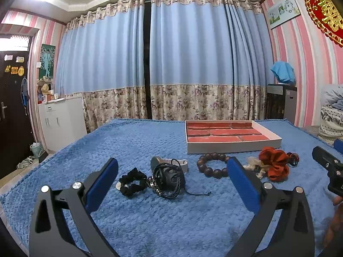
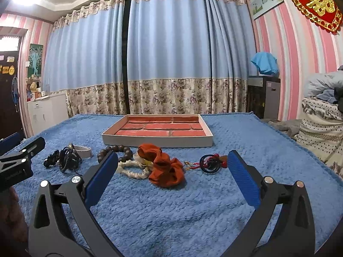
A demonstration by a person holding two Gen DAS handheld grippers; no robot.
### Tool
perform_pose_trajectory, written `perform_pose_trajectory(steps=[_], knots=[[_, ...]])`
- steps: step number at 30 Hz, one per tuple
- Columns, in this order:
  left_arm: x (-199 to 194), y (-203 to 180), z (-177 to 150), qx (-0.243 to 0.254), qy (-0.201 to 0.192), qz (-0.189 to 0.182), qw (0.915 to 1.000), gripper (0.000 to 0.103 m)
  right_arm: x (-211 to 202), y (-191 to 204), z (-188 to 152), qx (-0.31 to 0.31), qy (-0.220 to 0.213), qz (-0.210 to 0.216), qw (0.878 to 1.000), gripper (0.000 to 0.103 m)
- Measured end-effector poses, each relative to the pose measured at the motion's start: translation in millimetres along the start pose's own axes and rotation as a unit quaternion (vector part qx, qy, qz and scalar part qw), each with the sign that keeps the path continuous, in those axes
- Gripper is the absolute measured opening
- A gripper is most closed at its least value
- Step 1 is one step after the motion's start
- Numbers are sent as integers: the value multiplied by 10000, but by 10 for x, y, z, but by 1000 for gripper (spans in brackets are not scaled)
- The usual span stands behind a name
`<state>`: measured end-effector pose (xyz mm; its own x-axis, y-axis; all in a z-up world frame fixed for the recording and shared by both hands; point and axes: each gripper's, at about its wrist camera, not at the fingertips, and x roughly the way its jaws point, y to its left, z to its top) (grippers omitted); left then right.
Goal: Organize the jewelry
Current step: 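Move both tools toward the jewelry scattered on the blue blanket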
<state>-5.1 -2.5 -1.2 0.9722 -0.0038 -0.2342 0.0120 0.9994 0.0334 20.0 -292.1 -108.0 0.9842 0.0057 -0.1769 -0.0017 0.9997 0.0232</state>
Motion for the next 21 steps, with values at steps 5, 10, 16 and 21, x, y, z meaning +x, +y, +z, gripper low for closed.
perform_pose_trajectory(steps=[5,10,16,21], knots=[[27,-18,-7,41,3,9,10000,99,-7,2,-2,-3,-3,181,9998,99],[201,13,-14,-21,451,-75,9990,99,54,-70,13,216,177,-48,9996,99],[251,3,-14,26,611,-231,9979,99,88,84,40,-126,286,-534,9981,99],[194,-74,63,202,409,-148,9988,99,135,-79,105,404,328,-235,9984,99]])
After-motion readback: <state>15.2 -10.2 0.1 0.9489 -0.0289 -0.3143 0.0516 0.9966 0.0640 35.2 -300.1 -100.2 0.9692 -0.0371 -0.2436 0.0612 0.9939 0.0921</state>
